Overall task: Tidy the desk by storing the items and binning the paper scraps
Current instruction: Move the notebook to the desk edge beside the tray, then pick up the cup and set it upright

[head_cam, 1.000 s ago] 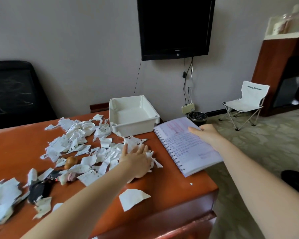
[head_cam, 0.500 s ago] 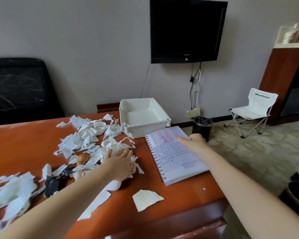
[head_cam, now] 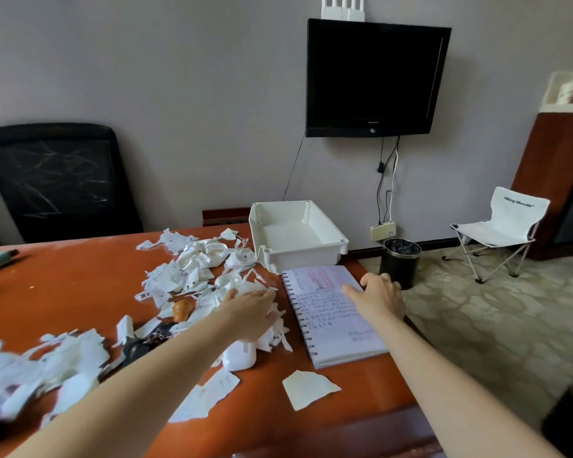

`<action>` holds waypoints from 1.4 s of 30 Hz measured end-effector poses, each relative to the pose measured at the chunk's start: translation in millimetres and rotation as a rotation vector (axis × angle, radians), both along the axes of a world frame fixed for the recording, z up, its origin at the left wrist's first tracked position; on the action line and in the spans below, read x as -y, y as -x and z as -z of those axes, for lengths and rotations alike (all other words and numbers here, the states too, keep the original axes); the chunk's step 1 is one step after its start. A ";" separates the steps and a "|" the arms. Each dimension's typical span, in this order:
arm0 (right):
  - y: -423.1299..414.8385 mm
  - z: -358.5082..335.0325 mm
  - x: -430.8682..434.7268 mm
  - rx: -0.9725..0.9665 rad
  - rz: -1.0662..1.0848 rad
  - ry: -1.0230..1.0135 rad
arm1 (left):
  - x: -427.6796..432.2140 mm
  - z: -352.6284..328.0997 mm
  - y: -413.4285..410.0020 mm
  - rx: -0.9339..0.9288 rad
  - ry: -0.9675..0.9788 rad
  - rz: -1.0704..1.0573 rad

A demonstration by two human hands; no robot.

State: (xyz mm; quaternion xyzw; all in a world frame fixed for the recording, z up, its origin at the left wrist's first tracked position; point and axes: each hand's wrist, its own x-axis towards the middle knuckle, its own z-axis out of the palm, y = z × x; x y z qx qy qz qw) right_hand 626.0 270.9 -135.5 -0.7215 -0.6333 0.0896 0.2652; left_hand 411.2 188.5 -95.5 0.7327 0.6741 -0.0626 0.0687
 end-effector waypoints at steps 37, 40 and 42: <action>361.3 -168.6 151.3 0.361 -1.194 -0.091 | 203.4 -127.6 312.3 -0.033 -0.039 -0.387; 391.2 -163.6 153.8 0.365 -1.224 -0.095 | 215.6 -128.0 347.2 -0.015 -0.023 -0.453; 410.8 -158.6 153.1 0.362 -1.238 -0.081 | 221.2 -125.1 370.2 0.024 -0.021 -0.483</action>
